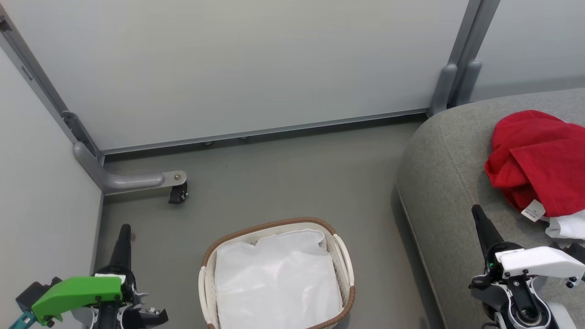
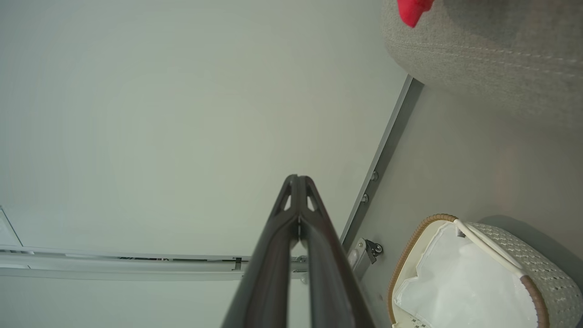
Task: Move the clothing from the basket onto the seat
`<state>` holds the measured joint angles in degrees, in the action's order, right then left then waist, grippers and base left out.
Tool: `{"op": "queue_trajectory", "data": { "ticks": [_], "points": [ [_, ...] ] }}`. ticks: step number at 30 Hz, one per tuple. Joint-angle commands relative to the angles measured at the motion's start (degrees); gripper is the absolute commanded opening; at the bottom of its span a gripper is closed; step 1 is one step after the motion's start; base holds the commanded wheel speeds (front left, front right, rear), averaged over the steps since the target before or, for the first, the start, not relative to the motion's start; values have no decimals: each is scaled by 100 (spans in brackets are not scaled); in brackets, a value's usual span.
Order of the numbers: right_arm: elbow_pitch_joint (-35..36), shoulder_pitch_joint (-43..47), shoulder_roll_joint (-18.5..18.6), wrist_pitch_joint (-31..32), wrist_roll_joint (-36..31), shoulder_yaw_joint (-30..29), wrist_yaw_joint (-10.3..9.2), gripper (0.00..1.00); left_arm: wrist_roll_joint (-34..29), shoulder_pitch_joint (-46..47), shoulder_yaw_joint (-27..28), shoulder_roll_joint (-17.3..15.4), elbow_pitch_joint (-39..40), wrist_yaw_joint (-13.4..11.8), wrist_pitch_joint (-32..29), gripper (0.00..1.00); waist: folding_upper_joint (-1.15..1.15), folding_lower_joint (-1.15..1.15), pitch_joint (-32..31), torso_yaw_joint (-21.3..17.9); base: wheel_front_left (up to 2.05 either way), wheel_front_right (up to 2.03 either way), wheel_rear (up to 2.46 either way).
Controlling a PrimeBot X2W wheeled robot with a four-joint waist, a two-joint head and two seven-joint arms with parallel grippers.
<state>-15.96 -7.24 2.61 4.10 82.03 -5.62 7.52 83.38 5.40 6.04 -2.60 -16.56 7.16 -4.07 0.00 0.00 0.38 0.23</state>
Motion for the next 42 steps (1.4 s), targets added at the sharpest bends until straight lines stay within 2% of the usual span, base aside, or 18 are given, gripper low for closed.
{"op": "queue_trajectory", "data": {
  "ticks": [1,23,42],
  "points": [
    [61,67,35,43,131,-28,-4,0,129,96,33,-42,76,42,-38,0,0,0,-1,-1,0,0,0],
    [219,136,44,262,1068,-107,-3,0,931,126,64,-46,277,50,-272,0,0,0,-20,-22,0,0,0],
    [212,136,43,262,1046,-104,-3,0,912,112,61,-45,268,50,-268,0,0,0,-20,-23,0,0,0]
  ]
}}
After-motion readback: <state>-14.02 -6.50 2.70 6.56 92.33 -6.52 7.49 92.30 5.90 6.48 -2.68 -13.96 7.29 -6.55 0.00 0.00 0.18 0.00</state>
